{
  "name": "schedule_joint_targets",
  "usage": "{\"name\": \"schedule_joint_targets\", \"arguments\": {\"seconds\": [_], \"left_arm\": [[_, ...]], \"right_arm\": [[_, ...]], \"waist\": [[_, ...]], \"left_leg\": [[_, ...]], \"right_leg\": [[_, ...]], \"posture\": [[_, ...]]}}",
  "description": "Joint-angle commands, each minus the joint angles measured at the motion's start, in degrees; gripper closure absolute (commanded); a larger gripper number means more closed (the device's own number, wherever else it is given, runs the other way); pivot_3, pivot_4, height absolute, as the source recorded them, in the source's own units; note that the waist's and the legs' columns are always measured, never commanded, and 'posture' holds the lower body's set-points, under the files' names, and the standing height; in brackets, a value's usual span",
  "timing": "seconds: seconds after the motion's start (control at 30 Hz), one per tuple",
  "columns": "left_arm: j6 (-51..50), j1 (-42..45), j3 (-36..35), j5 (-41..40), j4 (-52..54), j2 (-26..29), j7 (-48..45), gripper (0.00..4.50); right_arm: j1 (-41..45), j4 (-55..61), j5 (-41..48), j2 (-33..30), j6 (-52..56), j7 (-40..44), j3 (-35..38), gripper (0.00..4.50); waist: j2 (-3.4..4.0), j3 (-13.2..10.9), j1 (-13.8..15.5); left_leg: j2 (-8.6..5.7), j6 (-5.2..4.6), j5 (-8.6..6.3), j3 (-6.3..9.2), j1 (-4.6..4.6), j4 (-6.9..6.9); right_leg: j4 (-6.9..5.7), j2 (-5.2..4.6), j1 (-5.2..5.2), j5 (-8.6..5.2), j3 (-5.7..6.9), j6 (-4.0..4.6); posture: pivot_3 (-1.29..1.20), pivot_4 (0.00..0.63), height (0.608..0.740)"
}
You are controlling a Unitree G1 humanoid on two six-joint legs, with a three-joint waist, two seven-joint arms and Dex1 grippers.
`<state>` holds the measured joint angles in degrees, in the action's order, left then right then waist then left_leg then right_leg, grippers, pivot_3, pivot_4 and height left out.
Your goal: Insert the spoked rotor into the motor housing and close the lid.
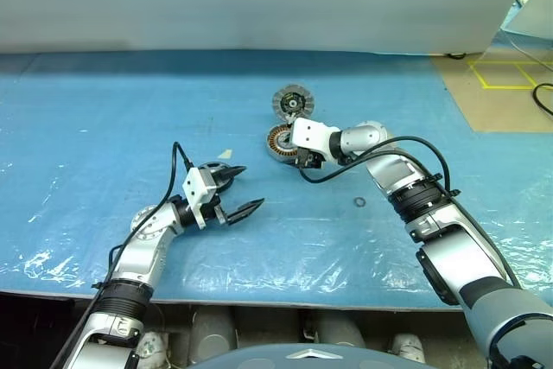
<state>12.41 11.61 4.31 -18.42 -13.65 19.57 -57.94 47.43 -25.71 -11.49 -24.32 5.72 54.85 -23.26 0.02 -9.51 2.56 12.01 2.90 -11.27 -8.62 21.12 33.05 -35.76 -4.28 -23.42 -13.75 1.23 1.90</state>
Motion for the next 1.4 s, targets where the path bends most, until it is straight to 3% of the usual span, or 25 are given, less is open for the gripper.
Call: {"name": "schedule_joint_targets", "arguments": {"seconds": [0.03,0.17,0.27,0.5,1.4], "left_arm": [[1.2,0.5,-0.1,0.1,0.6,-0.2,-0.2,0.00],[1.0,0.5,-0.1,0.3,0.6,-0.1,-0.1,0.00],[0.7,0.4,0.0,0.5,1.1,-0.2,0.0,0.00],[0.3,1.0,-0.1,0.6,1.3,-0.2,0.3,0.00],[-0.1,1.1,0.2,0.6,1.9,-0.2,0.7,0.00]], "right_arm": [[0.0,3.3,0.8,0.1,-0.1,0.5,1.1,1.36],[-0.5,4.1,0.8,0.1,0.2,1.2,0.8,1.36],[-1.6,5.2,0.6,-0.2,0.4,2.1,0.3,1.92],[-3.2,6.1,-0.8,0.0,0.6,1.3,0.1,4.30],[-5.1,10.0,0.5,-0.9,2.6,3.0,1.0,4.41]], "waist": [[0.00,0.0,0.0],[0.00,0.0,0.0],[0.00,0.0,0.0],[0.00,0.0,0.0],[0.00,0.0,0.0]], "left_leg": [[0.00,0.00,0.00,0.00,0.00,0.00],[0.00,0.00,0.00,0.00,0.00,0.00],[0.00,0.00,0.00,0.00,0.00,0.00],[0.00,0.00,0.00,0.00,-0.01,0.00],[0.00,0.00,0.00,0.00,-0.01,-0.02]], "right_leg": [[0.00,0.00,0.00,0.00,0.00,0.00],[0.00,0.00,0.00,0.00,0.00,0.00],[0.00,0.00,0.00,0.00,0.00,0.00],[0.00,0.00,0.00,0.00,0.00,0.00],[0.01,0.00,0.00,0.00,0.00,0.00]], "posture": [[0.00,0.150,0.740],[0.00,0.150,0.740],[0.00,0.150,0.740],[0.00,0.150,0.740],[0.00,0.150,0.740]]}}
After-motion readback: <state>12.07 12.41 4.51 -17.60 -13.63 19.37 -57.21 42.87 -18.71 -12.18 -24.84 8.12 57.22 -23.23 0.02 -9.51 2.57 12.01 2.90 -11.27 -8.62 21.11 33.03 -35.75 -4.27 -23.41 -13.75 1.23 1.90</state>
